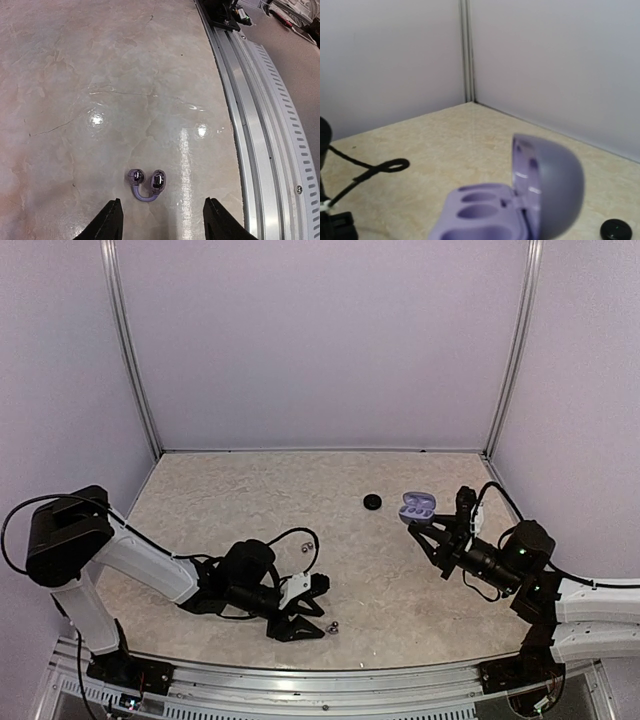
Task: Insert the wireless bluetooth earbuds into the charging case
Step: Pick up the right earbud from the center of the board.
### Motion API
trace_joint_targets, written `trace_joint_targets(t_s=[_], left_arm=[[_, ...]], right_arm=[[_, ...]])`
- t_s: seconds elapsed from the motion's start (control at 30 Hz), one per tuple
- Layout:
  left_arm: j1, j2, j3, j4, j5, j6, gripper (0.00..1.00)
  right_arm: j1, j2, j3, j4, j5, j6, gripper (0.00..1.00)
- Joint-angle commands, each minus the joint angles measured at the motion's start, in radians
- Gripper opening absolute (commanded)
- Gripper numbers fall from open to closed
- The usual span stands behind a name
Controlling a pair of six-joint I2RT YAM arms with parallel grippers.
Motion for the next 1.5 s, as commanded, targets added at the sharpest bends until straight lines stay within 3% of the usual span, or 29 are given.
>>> trace_joint_targets(t_s=[0.0,0.73,1.47], left_arm=[[0.005,0.053,0.016,0.1,0.027,0.071,0.56],[0.016,0.229,0.055,0.187,0.048,0.149,0.54],[-0.007,0.205,0.11,-0.004,-0.028,0.189,0.31]], right_arm=[[-0.017,-0.015,0.011,-0.033,-0.048,-0.009,0.01],[-0.028,-0.015,0.009,-0.048,-0.046,-0.005,0.01],[-0.036,-0.022,0.005,-0.057,-0.044,-0.03,0.01]])
